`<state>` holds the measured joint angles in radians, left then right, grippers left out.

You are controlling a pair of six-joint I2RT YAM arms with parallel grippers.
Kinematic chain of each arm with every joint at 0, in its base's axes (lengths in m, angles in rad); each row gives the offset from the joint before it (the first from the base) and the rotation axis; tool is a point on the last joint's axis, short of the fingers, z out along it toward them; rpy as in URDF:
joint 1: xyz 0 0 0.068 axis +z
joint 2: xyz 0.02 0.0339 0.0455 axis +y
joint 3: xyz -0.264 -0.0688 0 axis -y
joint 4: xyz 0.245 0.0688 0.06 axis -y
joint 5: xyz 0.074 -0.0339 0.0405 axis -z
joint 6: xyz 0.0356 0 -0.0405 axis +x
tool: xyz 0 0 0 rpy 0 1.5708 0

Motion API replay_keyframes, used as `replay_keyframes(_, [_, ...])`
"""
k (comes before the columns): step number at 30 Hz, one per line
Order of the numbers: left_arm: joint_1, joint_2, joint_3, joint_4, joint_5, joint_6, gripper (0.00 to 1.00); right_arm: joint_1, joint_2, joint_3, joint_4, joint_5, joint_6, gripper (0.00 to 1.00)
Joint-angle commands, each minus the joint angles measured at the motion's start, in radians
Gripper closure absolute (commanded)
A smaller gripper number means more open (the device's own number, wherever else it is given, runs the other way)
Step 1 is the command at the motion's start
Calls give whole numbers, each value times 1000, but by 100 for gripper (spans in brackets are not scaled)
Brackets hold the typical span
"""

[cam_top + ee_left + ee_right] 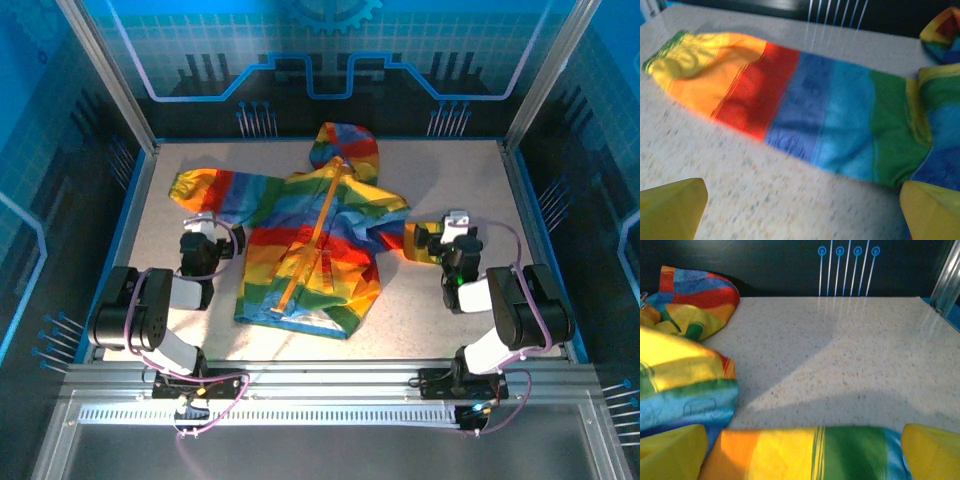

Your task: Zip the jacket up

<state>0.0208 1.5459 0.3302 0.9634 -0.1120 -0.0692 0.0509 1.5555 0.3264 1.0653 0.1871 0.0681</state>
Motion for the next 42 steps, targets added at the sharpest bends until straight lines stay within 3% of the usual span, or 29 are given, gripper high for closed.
replay_keyframes(1, [8, 1, 34, -15, 62, 29, 0, 31, -12, 53, -132, 19, -53, 0])
replay_keyframes(7, [7, 2, 37, -17, 66, 33, 1, 32, -13, 53, -132, 18, -52, 0])
replay_keyframes(11, [6, 3, 56, -50, 129, 60, 1, 32, -12, 52, -132, 18, -53, 0])
replay_keyframes(42, [6, 3, 56, -52, 127, 60, 1, 33, -11, 54, -136, 19, -54, 0])
